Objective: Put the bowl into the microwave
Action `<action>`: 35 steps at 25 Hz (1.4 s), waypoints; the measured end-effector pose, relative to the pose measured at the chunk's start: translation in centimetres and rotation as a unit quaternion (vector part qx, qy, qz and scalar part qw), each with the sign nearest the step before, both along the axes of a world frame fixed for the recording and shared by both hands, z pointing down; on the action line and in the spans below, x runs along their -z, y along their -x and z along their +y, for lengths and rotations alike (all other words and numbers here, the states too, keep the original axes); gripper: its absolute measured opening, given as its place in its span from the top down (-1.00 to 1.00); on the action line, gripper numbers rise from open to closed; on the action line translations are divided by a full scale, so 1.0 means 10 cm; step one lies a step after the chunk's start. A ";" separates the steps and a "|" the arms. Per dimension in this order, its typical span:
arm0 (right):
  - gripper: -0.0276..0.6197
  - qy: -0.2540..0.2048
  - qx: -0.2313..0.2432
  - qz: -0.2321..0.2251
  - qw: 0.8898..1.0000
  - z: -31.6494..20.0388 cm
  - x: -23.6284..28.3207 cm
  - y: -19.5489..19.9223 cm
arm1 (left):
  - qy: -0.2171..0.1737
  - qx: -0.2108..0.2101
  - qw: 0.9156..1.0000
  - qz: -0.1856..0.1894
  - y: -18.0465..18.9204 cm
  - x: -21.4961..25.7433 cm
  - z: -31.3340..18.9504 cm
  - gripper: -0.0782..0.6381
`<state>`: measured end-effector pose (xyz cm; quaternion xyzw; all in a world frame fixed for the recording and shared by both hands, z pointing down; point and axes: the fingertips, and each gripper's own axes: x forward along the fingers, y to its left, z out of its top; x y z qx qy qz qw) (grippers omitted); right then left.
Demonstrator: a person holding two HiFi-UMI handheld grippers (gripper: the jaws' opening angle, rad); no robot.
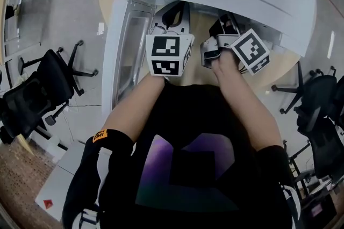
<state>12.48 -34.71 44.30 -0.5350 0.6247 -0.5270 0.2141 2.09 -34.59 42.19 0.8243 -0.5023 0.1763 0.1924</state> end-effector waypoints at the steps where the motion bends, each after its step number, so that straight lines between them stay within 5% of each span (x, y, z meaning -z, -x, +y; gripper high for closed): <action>1: 0.77 -0.001 0.002 0.003 1.000 0.03 0.02 0.00 | -0.001 0.001 1.000 0.001 0.00 0.02 0.03 0.65; 11: 0.77 -0.014 0.034 0.039 0.999 0.34 0.15 0.06 | -0.010 0.003 1.000 0.017 0.03 0.13 0.35 0.65; 18: 0.77 -0.055 0.073 0.103 0.990 0.53 0.33 0.10 | -0.016 -0.015 0.999 0.031 -0.03 0.24 0.58 0.65; 35: 0.77 -0.141 0.172 0.296 0.929 1.04 0.64 0.37 | 0.008 -0.049 0.996 0.079 0.07 0.33 1.03 0.65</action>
